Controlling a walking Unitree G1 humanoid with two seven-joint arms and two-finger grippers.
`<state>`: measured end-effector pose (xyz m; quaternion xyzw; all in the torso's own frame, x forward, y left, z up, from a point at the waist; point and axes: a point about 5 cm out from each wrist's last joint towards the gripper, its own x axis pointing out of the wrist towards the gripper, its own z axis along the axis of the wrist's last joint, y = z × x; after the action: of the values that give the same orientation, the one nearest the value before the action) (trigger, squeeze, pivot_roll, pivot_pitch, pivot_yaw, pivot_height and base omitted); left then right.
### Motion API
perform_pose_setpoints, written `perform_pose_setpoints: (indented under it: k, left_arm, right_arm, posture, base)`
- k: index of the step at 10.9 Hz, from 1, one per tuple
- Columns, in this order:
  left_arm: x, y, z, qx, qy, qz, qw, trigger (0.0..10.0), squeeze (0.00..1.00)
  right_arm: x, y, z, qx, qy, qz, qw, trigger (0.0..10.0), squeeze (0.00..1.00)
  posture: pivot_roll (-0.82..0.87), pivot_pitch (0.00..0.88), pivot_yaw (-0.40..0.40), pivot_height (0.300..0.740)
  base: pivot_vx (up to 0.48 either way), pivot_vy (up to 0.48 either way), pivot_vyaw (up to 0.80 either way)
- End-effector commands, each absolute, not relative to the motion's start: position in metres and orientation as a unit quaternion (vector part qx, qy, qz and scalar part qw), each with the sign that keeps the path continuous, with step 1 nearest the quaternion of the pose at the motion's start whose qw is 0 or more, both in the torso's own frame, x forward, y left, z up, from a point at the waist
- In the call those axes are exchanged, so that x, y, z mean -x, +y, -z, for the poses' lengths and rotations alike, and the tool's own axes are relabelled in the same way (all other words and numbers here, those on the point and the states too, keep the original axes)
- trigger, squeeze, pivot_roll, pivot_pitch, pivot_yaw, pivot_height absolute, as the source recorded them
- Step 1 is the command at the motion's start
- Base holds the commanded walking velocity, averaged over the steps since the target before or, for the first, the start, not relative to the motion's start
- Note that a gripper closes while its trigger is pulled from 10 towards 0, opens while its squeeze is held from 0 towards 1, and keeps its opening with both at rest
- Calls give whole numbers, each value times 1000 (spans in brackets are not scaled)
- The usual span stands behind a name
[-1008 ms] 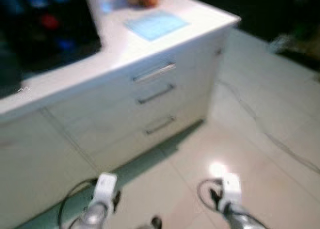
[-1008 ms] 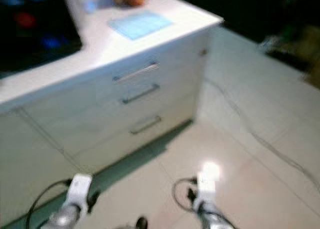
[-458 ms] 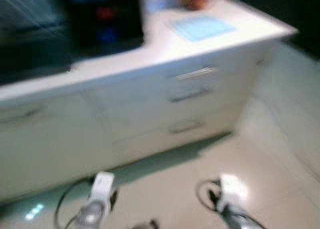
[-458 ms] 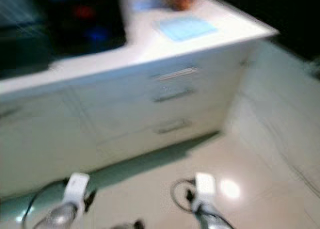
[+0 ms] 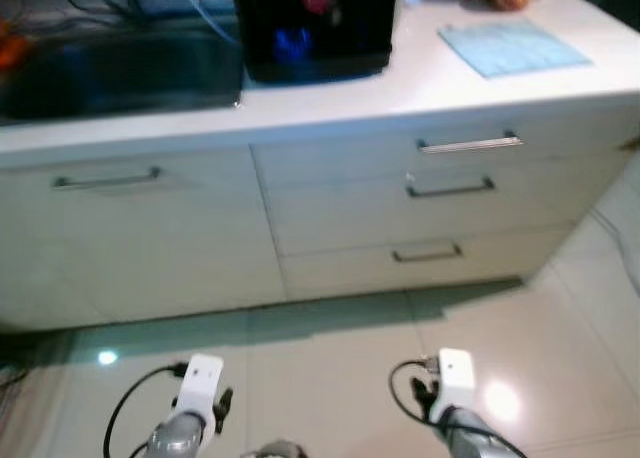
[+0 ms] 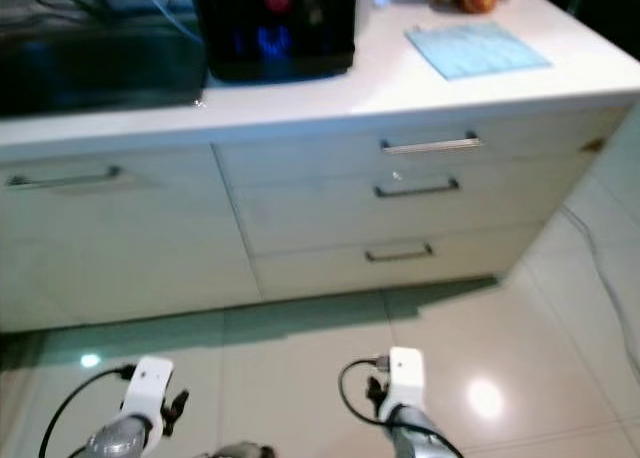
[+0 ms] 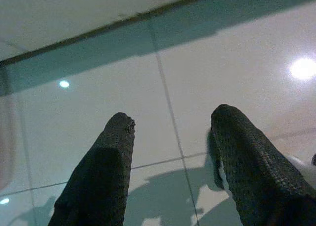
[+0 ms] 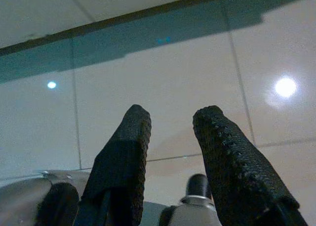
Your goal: Kitchen organization
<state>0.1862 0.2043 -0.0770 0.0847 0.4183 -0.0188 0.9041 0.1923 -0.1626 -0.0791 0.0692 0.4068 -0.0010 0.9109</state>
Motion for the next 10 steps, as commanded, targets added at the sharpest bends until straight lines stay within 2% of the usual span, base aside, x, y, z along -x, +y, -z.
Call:
perform_pose_setpoints:
  k: [1, 10]
  left_arm:
    - [-183, 203, 79, -86, 423, 20, 902, 10000, 0]
    - [-178, 203, 81, -73, 422, 10, 903, 10000, 0]
  right_arm:
    - [-190, -171, 80, -63, 410, 9, 910, 10000, 0]
    - [-202, -169, 73, -46, 397, -17, 917, 10000, 0]
  posture:
    - [3, 57, 83, 740]
    - [11, 19, 67, 740]
  base:
    - [0, 0, 800]
    - [0, 0, 800]
